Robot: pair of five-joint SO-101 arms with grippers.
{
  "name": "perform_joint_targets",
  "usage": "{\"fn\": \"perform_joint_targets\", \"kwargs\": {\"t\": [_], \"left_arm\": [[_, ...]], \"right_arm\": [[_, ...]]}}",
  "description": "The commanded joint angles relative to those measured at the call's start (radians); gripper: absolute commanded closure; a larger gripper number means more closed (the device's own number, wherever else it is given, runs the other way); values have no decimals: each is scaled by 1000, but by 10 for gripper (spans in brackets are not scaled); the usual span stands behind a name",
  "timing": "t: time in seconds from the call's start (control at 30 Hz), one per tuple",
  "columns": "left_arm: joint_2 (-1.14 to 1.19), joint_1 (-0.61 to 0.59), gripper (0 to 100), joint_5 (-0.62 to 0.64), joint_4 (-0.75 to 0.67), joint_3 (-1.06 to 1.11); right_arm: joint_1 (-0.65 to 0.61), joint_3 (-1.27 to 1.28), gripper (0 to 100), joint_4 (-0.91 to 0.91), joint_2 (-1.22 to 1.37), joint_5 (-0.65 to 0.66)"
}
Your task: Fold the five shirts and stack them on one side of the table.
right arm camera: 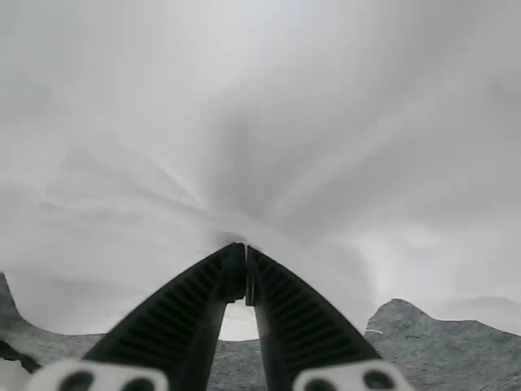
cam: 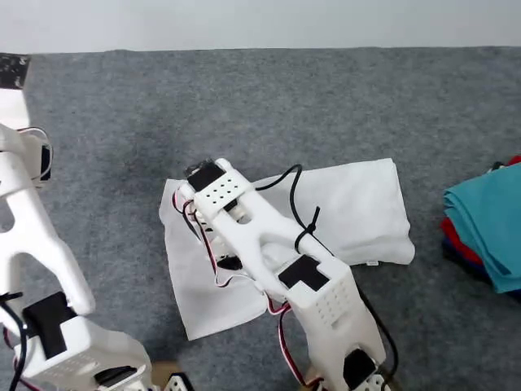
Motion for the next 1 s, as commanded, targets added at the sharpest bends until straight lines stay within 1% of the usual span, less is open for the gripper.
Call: {"fn": "perform_joint_targets", "kwargs": {"t": [0.0, 0.1, 0.2, 0.3, 0.4, 0.47, 0.57, 0.67, 0.73, 0.83, 0.97], "left_arm": [[-51, 0, 997, 9, -20, -4], [-51, -5, 997, 9, -18, -4], [-51, -6, 997, 6, -15, -4], [-52, -6, 997, 6, -15, -4], [-52, -6, 997, 8, -15, -4], [-52, -6, 997, 8, -15, -4], [-48, -5, 997, 8, -15, -4], [-48, -5, 997, 8, -14, -4], [-49, -3, 997, 8, -14, -4], [-52, -3, 997, 8, -14, -4], [-52, -6, 997, 8, -14, -4]], "right_arm": [[-2, -28, 990, -53, -74, -12], [1, -28, 990, -122, -74, -8], [-1, -28, 990, -145, -79, -5], [-8, -28, 990, -130, -87, -5], [-21, -29, 978, -68, -87, -3], [-31, -29, 943, -19, -88, -5], [-35, -55, 846, 31, -105, -6], [-31, -114, 758, 48, -133, -5], [-31, -155, 731, 48, -150, -3], [-30, -204, 738, 48, -174, 6], [-13, -221, 765, 101, -214, 94]]}}
